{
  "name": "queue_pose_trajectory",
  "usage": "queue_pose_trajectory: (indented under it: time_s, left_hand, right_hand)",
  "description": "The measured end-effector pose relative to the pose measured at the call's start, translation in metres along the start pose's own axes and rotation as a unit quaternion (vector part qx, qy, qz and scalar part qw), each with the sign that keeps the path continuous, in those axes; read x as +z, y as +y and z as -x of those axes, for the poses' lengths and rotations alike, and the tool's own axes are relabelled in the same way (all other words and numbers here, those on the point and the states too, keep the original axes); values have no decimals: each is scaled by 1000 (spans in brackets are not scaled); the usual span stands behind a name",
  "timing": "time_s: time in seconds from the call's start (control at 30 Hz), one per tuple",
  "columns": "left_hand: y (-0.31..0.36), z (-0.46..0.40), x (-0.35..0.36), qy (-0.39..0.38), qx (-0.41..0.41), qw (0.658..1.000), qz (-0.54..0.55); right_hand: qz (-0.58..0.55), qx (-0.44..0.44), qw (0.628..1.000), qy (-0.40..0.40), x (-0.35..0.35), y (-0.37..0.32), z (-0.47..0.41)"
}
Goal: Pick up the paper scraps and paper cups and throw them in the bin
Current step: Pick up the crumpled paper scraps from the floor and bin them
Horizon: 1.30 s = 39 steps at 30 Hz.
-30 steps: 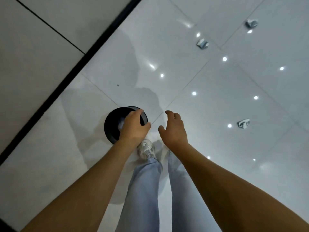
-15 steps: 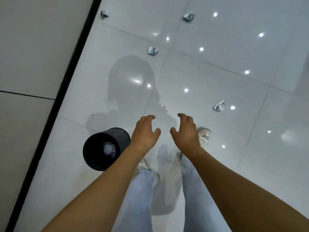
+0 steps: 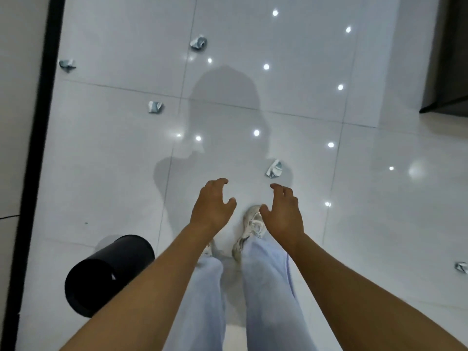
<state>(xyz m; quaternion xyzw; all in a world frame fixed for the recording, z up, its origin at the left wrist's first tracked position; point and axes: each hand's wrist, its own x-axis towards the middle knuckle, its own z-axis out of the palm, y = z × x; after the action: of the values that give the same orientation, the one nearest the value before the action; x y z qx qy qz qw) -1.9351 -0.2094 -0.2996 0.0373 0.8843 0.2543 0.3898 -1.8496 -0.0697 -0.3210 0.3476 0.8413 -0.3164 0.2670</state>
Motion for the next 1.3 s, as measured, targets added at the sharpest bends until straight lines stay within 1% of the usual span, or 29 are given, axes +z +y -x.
queue_pose_trajectory:
  time_s: [0.13, 0.3, 0.4, 0.7, 0.8, 0.87, 0.93, 1.0, 1.13, 1.3]
  left_hand:
    - [11, -39, 20, -15, 11, 1000, -22]
    - [-2, -104, 58, -35, 16, 998, -42]
    - [-18, -152, 89, -48, 22, 997, -50]
    - [-79, -299, 187, -65, 83, 989, -104]
    - [-98, -331, 210, -72, 86, 987, -117]
    - [-107, -344, 219, -79, 90, 986, -116]
    - [-117, -358, 227, -89, 90, 985, -117]
    - [-120, -366, 230, -99, 85, 984, -119]
    - [-110, -363, 224, -103, 77, 985, -115]
    - [-72, -328, 192, -100, 67, 988, -101]
  right_hand:
    - [-21, 18, 1000, 2, 4, 24, -38]
    - [-31, 41, 999, 5, 36, 56, -105]
    - [-34, 56, 998, 18, 66, 80, -155]
    - [-58, 101, 991, 66, 186, 155, -316]
    - [-52, 121, 989, 61, 219, 168, -356]
    - [-38, 127, 989, 72, 235, 174, -370]
    - [-13, 134, 984, 115, 249, 178, -380]
    - [-14, 136, 980, 145, 256, 181, -380]
    - [-61, 121, 983, 125, 248, 177, -369]
    - [-87, 50, 987, 124, 206, 135, -323]
